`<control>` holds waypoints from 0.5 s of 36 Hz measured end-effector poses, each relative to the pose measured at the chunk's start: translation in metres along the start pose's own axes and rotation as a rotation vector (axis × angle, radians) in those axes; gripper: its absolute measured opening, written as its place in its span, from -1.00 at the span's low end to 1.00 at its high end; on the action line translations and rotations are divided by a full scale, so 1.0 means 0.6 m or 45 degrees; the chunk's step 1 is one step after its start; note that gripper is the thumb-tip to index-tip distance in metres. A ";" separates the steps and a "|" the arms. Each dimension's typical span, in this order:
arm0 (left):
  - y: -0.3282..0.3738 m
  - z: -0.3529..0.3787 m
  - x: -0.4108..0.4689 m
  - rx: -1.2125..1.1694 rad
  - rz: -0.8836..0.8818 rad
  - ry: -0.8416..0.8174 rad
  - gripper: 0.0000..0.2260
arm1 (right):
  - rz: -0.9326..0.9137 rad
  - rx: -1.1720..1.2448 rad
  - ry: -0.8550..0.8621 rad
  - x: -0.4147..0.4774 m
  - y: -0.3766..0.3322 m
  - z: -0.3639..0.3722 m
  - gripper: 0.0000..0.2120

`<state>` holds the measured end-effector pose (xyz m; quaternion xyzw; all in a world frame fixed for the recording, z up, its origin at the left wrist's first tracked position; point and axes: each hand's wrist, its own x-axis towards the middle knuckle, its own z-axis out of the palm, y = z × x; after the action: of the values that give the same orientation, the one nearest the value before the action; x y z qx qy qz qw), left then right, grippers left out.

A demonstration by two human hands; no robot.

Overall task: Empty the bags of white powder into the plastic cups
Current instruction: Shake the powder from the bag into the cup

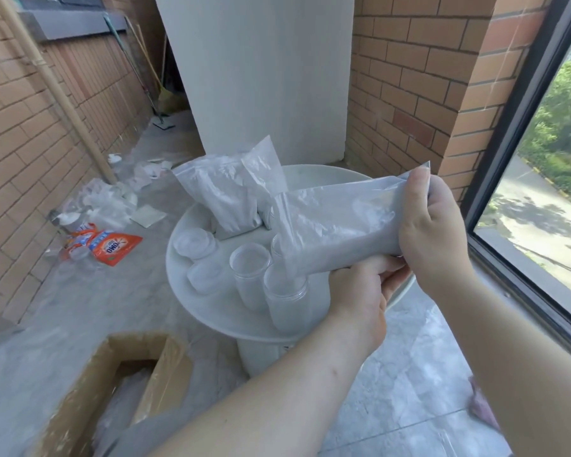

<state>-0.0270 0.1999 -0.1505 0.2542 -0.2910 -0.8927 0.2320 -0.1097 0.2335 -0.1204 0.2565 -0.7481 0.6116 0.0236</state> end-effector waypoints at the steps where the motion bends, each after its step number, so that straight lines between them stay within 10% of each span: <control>1: 0.000 -0.001 0.000 -0.004 -0.003 -0.003 -0.73 | -0.003 0.003 -0.006 0.000 -0.001 -0.001 -0.51; 18: 0.009 -0.006 -0.006 -0.071 -0.036 -0.036 -0.73 | -0.093 -0.039 -0.048 -0.006 -0.010 0.001 -0.65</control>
<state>-0.0204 0.1967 -0.1486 0.2390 -0.2656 -0.9071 0.2223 -0.1039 0.2335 -0.1163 0.2945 -0.7479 0.5938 0.0357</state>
